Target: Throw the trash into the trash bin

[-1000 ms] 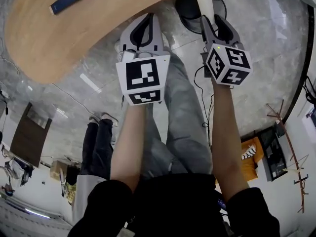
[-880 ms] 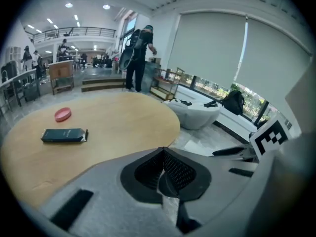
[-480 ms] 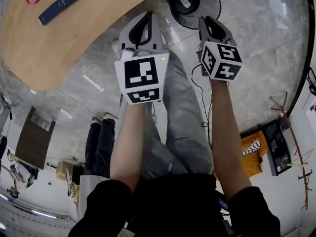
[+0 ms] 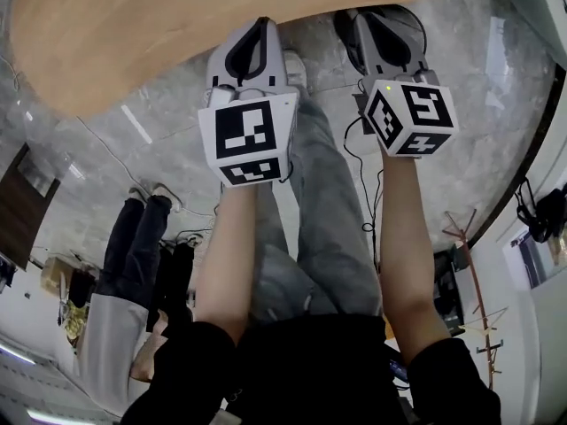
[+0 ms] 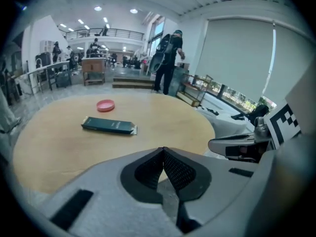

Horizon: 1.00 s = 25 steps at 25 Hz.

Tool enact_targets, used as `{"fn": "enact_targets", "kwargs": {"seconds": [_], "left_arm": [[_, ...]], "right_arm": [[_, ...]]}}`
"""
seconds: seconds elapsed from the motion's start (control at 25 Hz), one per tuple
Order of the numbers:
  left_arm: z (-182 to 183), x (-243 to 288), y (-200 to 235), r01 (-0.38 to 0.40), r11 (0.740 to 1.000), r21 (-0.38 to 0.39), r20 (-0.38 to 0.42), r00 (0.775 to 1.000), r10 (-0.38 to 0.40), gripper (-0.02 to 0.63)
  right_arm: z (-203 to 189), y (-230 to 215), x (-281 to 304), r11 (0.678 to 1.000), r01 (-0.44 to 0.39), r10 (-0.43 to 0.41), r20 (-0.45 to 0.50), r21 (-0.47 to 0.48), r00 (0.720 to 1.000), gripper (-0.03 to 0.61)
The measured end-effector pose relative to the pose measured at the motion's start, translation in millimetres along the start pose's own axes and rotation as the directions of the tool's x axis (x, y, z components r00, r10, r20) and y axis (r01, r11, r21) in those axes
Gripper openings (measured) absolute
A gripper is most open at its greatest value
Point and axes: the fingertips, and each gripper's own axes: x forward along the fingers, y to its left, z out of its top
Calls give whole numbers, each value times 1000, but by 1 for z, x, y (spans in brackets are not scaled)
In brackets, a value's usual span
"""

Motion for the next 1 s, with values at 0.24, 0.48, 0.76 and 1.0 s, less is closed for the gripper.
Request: {"fn": "enact_targets", "kwargs": {"seconds": [0.24, 0.48, 0.76, 1.0], "left_arm": [[9, -27, 71, -113, 985, -133, 24, 993, 117, 5], [10, -48, 136, -205, 949, -241, 43, 974, 222, 5], [-2, -66, 197, -250, 917, -310, 35, 961, 274, 5], [-11, -76, 233, -273, 895, -354, 21, 954, 299, 5]], "right_arm": [[49, 72, 51, 974, -149, 148, -14, -171, 989, 21], [77, 147, 105, 903, -277, 265, -83, -329, 961, 22], [81, 199, 157, 825, -331, 263, -208, -459, 942, 195], [80, 208, 192, 694, -309, 147, -292, -651, 945, 209]]}}
